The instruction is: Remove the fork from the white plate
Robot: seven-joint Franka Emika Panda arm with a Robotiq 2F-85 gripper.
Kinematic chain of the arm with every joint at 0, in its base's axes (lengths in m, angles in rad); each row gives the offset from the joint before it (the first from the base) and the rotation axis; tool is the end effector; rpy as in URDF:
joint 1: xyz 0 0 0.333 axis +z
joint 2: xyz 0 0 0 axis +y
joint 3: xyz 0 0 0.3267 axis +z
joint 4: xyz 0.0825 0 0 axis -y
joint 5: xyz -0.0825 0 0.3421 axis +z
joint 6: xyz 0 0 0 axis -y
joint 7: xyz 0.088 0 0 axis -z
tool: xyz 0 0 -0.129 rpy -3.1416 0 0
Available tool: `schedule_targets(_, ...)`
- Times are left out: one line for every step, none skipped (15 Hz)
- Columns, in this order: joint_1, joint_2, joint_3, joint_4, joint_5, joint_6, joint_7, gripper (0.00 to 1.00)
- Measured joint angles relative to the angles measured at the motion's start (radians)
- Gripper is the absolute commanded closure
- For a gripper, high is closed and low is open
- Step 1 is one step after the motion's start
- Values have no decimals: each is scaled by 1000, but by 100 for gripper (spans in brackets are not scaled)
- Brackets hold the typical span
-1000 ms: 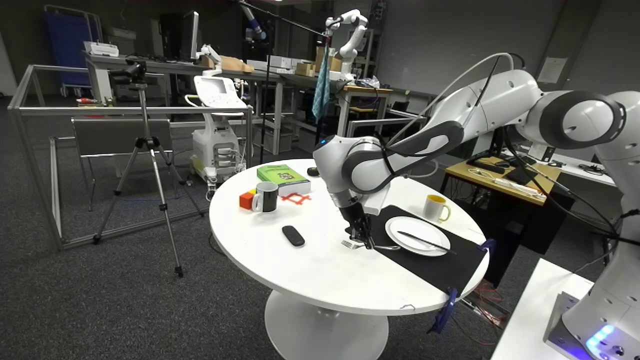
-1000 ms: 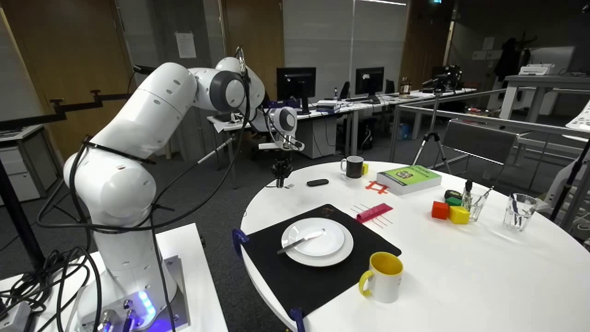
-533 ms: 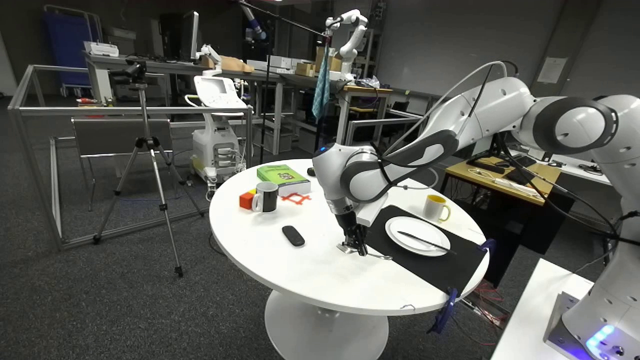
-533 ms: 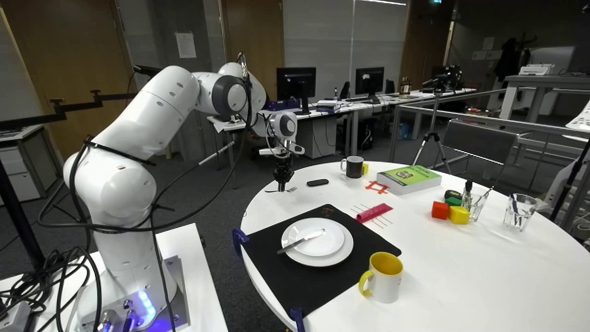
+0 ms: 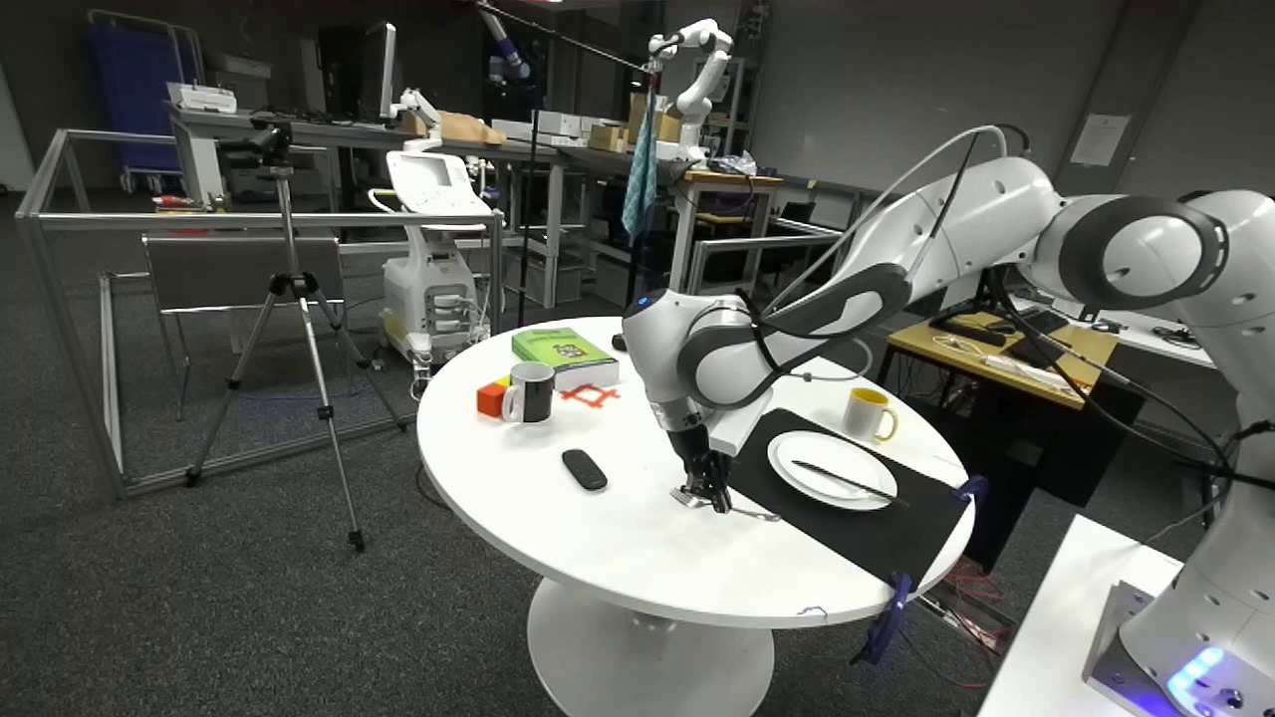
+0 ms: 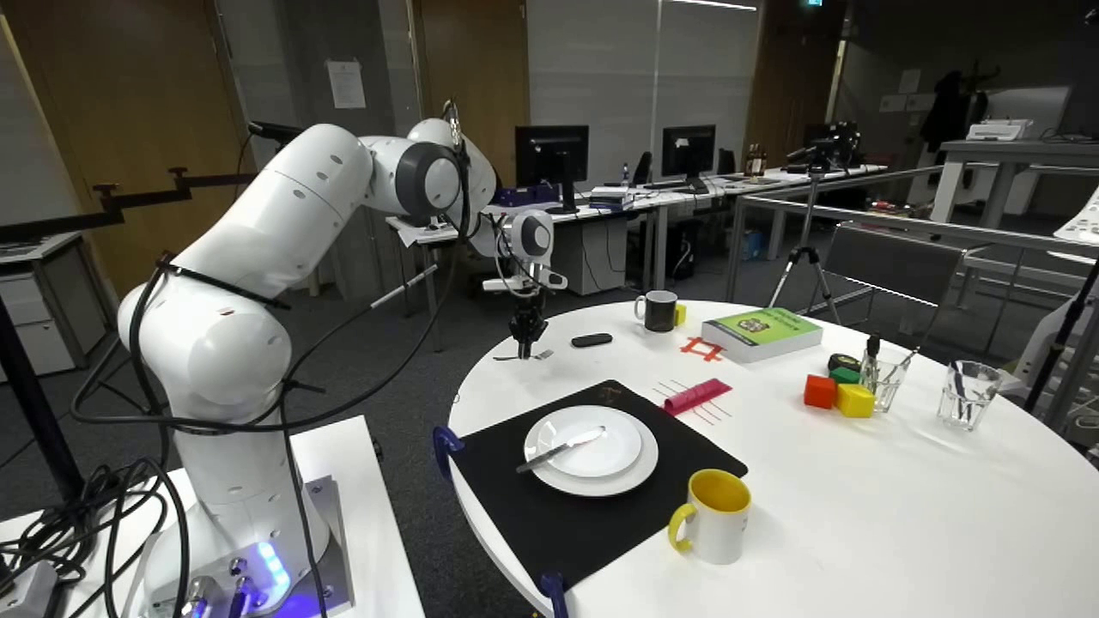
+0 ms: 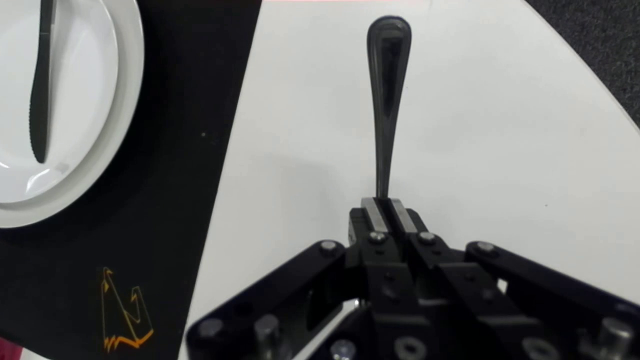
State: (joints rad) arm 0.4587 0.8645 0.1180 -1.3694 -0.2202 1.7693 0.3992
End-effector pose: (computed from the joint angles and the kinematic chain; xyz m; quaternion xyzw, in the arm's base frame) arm 0.5605 0.3203 0.1847 0.9651 0.1218 -0.1753 0.1517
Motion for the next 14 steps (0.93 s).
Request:
schedule_targets(1, 5, 0, 0, -1, 2, 0, 99)
schedule_targets(2, 12, -1, 0, -1, 4, 0, 99)
schedule_targets(4, 19, -2, 0, -2, 6, 0, 99)
schedule_targets(7, 25, -5, 0, -2, 9, 0, 99)
schedule_targets(11, 30, -10, 0, -3, 14, 0, 99)
schedule_targets(15, 34, -14, 0, -5, 19, 2, 99)
schedule_targets(19, 38, -18, 1, -7, 26, 6, 99)
schedule_targets(24, 41, -23, 1, -9, 36, 12, 99)
schedule_targets(28, 44, -27, 1, -12, 46, 19, 99)
schedule_targets(32, 45, -31, 1, -14, 55, 26, 99)
schedule_targets(39, 46, -38, 1, -15, 66, 34, 99)
schedule_targets(44, 47, -44, 1, -17, 80, 43, 99)
schedule_targets(49, 48, -49, 1, -20, 91, 54, 99)
schedule_targets(53, 48, -52, 1, -24, 102, 64, 99)
